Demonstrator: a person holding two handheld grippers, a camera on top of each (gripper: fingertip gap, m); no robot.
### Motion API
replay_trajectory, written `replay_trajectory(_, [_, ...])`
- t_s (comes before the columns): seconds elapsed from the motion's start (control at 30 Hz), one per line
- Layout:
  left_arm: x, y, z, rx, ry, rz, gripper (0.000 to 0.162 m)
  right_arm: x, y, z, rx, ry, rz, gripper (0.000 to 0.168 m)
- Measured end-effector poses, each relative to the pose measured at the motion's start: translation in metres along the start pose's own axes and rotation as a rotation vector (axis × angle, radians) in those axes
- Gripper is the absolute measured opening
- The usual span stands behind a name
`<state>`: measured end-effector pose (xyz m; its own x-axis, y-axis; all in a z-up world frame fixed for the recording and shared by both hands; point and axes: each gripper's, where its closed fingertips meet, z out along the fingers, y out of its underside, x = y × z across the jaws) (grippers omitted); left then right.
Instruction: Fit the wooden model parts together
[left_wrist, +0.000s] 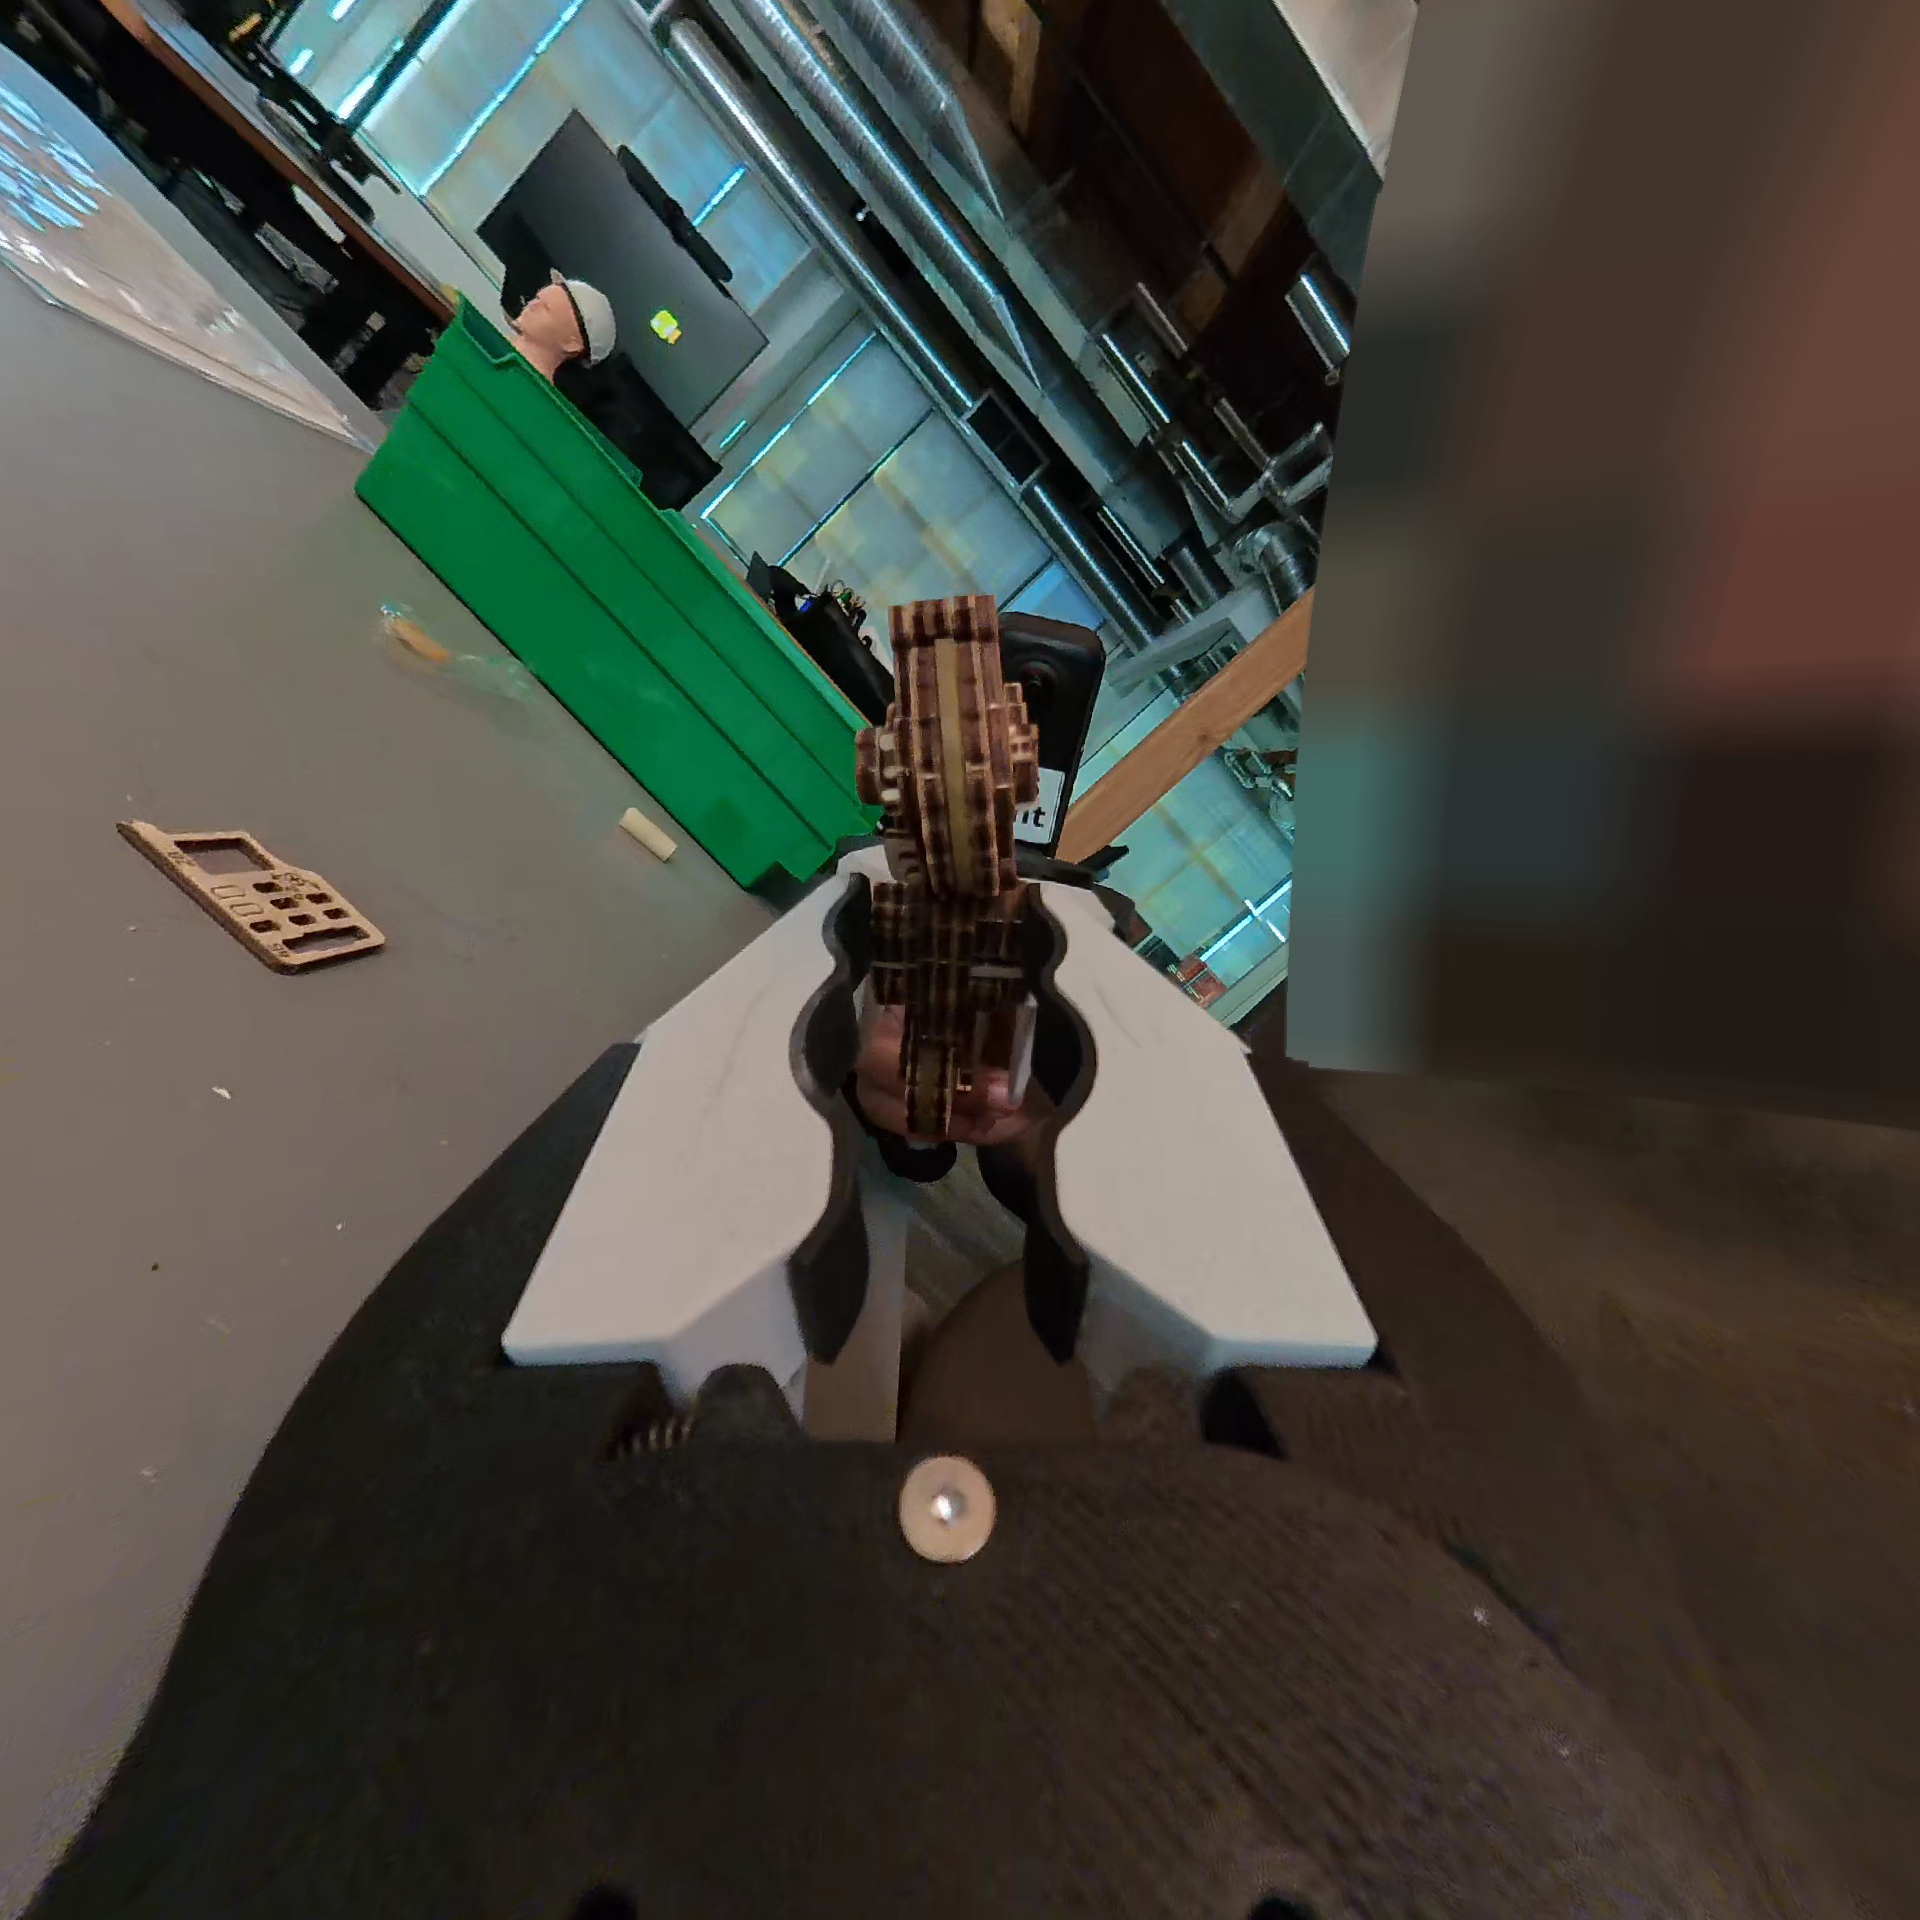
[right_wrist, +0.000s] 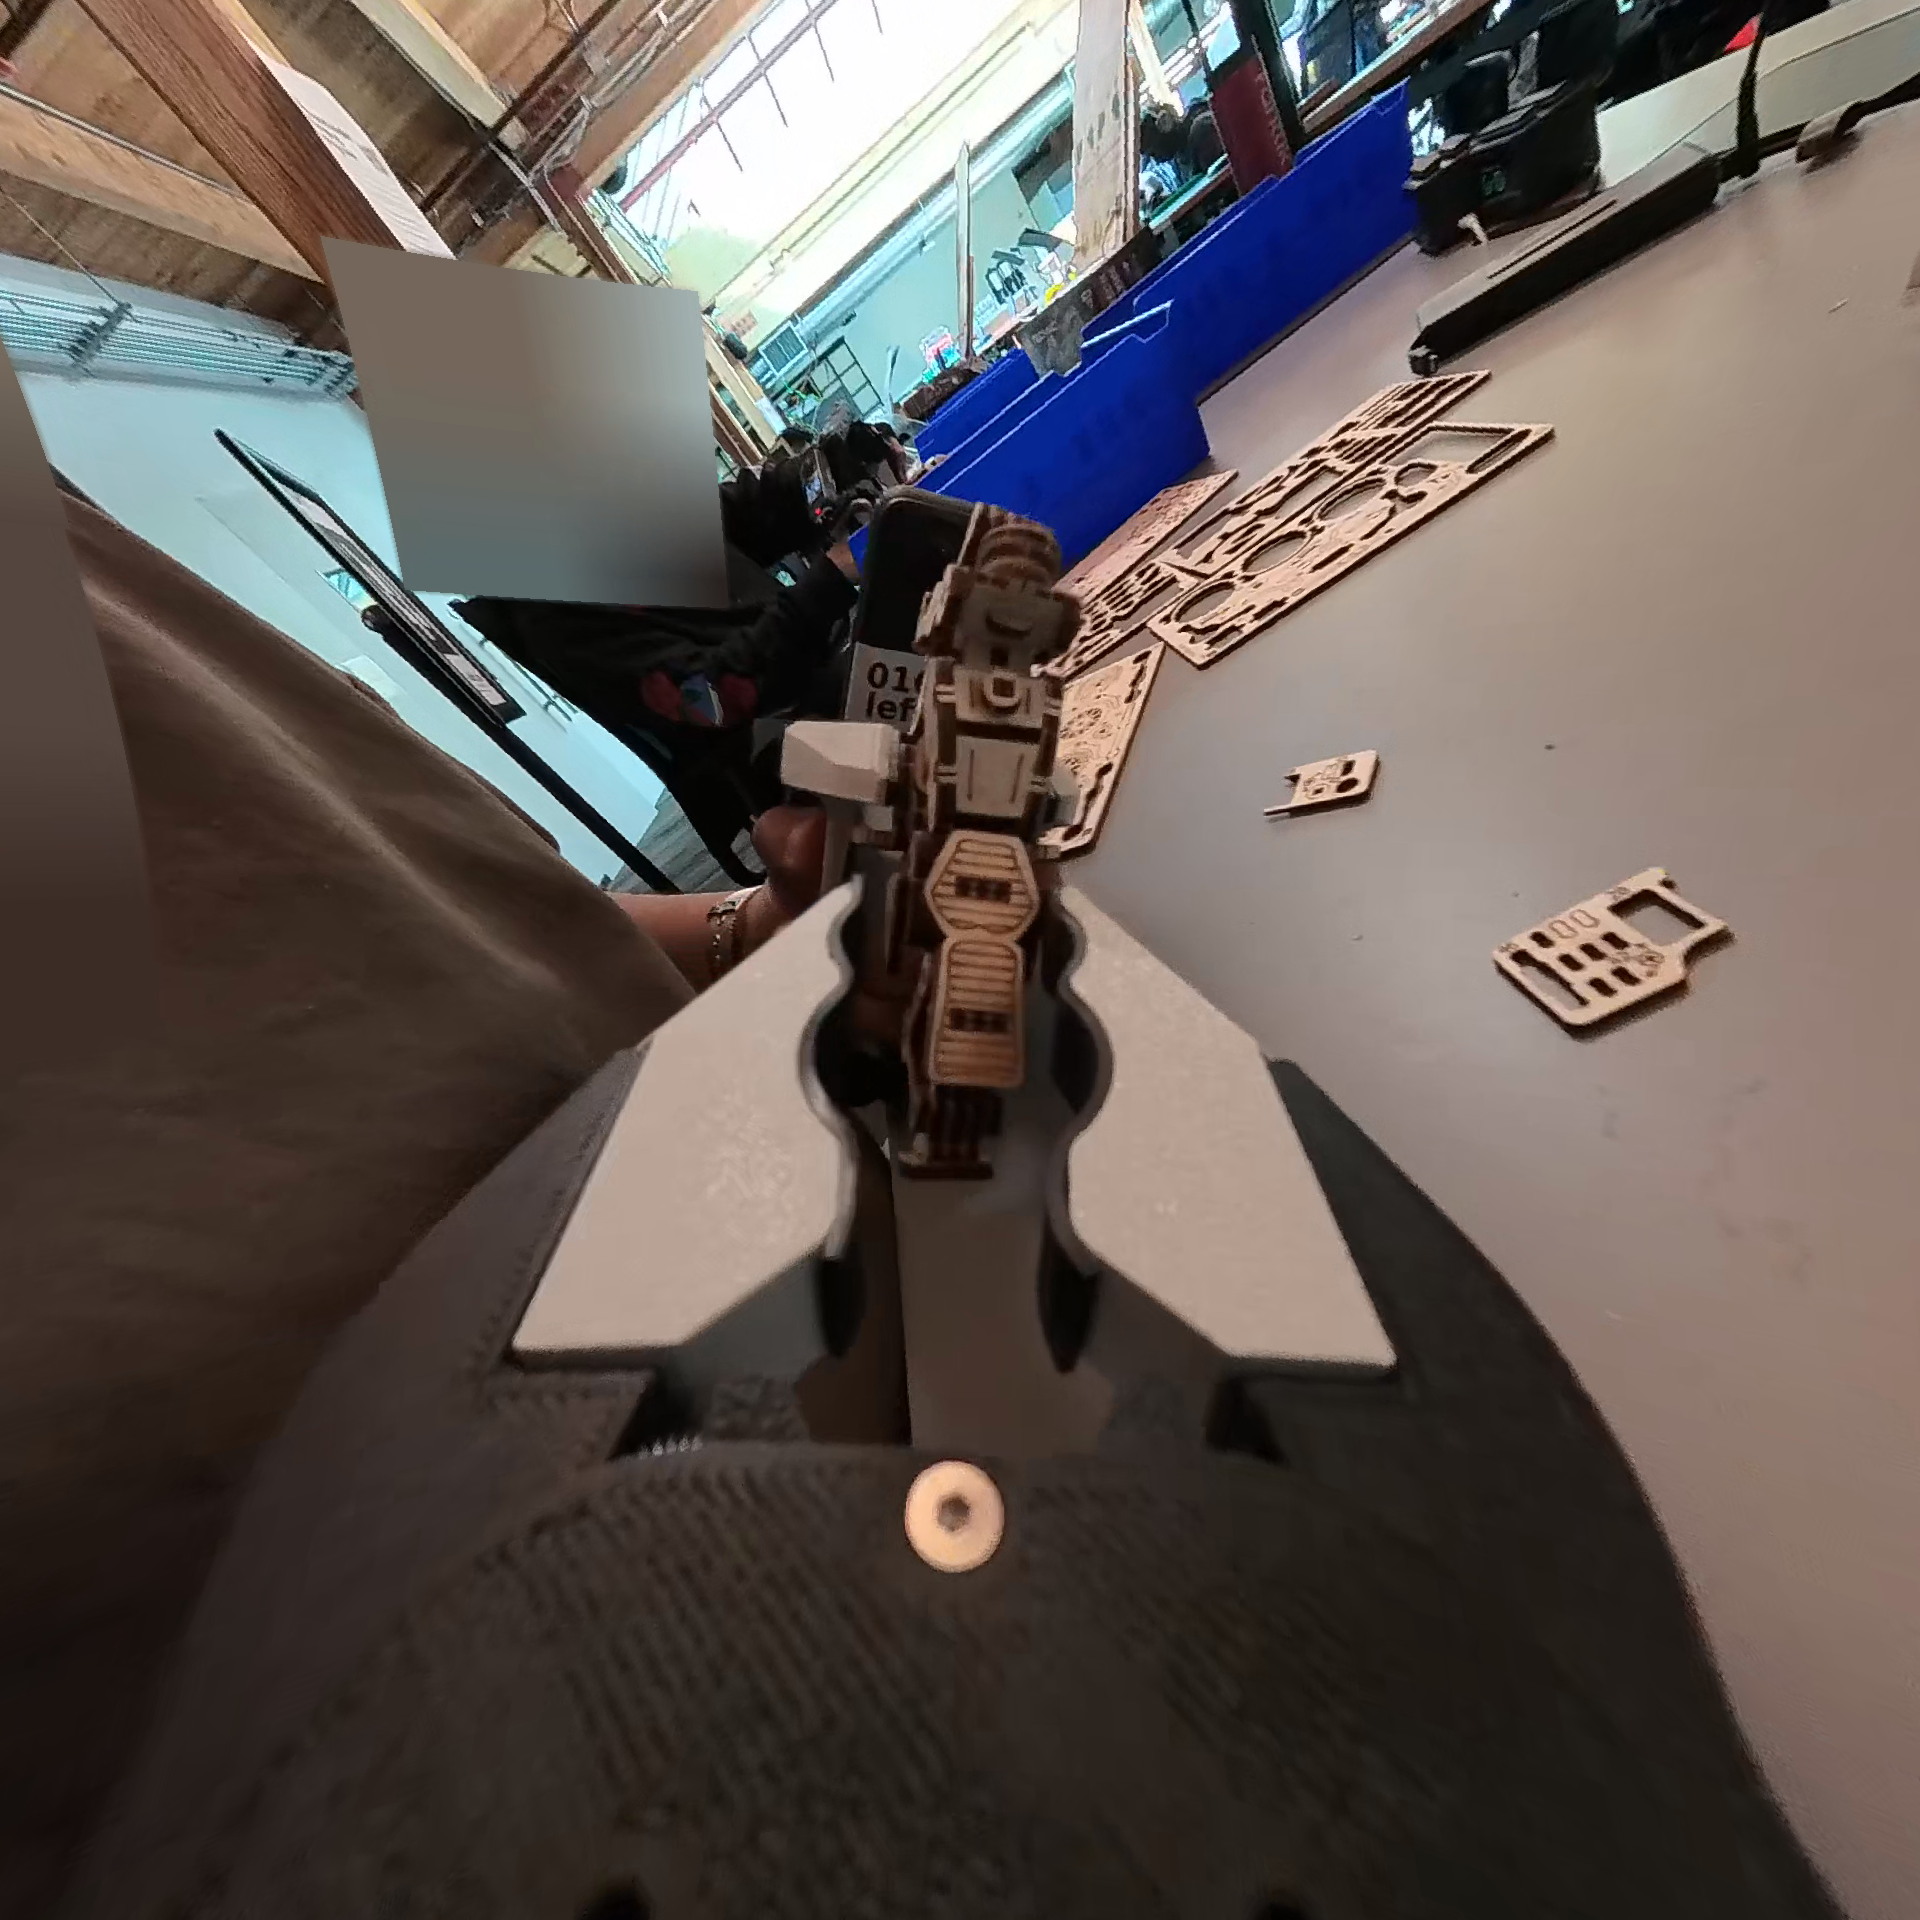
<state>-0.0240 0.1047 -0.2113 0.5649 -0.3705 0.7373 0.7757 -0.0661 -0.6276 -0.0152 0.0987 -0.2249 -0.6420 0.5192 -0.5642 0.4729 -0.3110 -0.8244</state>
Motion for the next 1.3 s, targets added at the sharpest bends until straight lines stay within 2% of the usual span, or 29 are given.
replay_trajectory(0.27, [-0.004, 0.003, 0.002, -0.035, -0.037, 0.012, 0.027, 0.004, 0.003, -0.002, -0.035, 0.024, -0.013, 0.027])
replay_trajectory(0.43, [-0.017, 0.000, -0.001, -0.049, -0.150, 0.082, 0.058, 0.023, 0.002, -0.013, -0.065, 0.145, -0.091, 0.026])
replay_trajectory(0.53, [-0.029, -0.006, -0.006, -0.068, -0.266, 0.171, 0.069, 0.038, 0.011, -0.024, -0.160, 0.248, -0.207, 0.026])
replay_trajectory(0.6, [-0.036, -0.010, -0.010, -0.068, -0.326, 0.220, 0.071, 0.042, 0.019, -0.030, -0.247, 0.287, -0.299, 0.027])
replay_trajectory(0.67, [-0.036, -0.009, -0.010, -0.078, -0.328, 0.246, 0.065, 0.039, 0.026, -0.032, -0.334, 0.311, -0.384, 0.027])
replay_trajectory(0.83, [-0.034, -0.007, -0.009, -0.094, -0.302, 0.197, 0.065, 0.056, 0.047, -0.042, -0.541, 0.434, -0.573, 0.027])
replay_trajectory(1.3, [-0.035, 0.000, -0.007, -0.133, -0.308, 0.216, 0.065, 0.062, 0.048, -0.041, -0.503, 0.442, -0.579, 0.027])
